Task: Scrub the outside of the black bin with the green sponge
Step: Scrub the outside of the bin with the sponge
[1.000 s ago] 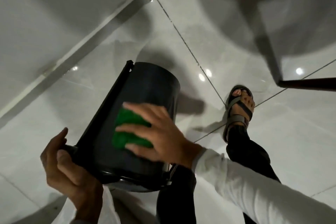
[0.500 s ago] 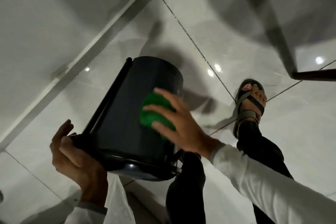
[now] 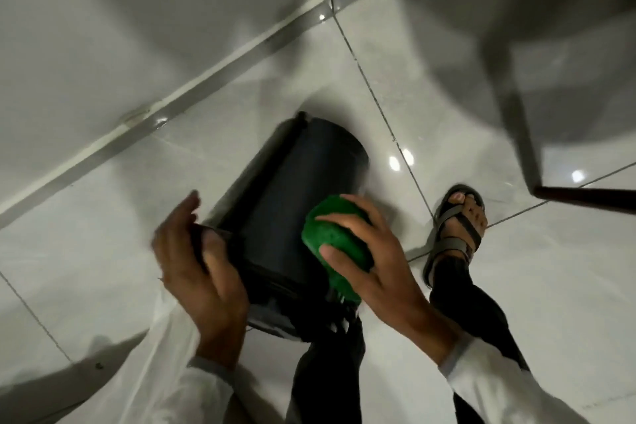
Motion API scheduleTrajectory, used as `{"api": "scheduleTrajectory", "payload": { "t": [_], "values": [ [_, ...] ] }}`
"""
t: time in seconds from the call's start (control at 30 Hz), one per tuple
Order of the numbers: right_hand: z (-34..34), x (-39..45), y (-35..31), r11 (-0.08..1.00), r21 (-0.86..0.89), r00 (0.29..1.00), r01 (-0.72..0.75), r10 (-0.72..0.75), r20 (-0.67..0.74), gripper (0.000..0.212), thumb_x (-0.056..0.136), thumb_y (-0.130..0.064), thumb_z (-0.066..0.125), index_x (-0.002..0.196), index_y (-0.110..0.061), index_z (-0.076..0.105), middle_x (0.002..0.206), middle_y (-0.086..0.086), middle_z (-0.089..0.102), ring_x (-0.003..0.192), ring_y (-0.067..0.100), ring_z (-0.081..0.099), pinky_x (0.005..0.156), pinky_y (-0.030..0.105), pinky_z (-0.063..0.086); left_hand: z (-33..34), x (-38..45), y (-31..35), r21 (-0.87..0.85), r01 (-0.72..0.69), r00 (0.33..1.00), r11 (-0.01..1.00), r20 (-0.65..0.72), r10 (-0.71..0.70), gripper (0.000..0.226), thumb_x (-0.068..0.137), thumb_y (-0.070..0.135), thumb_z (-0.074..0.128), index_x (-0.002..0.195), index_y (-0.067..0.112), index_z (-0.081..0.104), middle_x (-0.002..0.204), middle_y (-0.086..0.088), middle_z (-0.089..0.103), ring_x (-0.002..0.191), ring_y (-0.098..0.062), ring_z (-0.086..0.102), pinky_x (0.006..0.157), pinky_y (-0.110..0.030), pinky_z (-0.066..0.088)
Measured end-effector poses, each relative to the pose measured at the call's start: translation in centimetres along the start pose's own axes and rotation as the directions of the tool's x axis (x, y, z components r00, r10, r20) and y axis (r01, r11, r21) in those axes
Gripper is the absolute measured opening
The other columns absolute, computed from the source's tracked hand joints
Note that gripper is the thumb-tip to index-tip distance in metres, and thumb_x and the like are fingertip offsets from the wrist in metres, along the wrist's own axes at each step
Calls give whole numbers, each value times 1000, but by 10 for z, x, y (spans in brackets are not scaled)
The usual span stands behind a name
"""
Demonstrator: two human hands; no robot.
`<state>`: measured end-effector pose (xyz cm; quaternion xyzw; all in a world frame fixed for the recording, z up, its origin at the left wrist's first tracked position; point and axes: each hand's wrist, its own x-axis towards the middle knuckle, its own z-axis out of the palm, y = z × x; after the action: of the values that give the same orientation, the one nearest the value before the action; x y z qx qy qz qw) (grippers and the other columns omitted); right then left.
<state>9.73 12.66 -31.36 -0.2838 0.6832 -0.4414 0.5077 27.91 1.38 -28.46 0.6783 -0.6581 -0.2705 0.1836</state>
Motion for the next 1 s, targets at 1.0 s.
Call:
{"api": "scheduleTrajectory", "payload": {
  "t": [1.0],
  "values": [
    [-29, 25, 103, 759, -383, 840, -527, 399, -367, 60, 94, -59, 38, 129, -19, 65, 145, 13, 59, 132, 42, 56, 114, 60, 45, 22, -58, 1, 170, 46, 932, 984, 347, -104, 60, 105, 54, 23, 162, 40, 32, 181, -3, 27, 170, -21, 17, 138, -52, 12]
  ]
}}
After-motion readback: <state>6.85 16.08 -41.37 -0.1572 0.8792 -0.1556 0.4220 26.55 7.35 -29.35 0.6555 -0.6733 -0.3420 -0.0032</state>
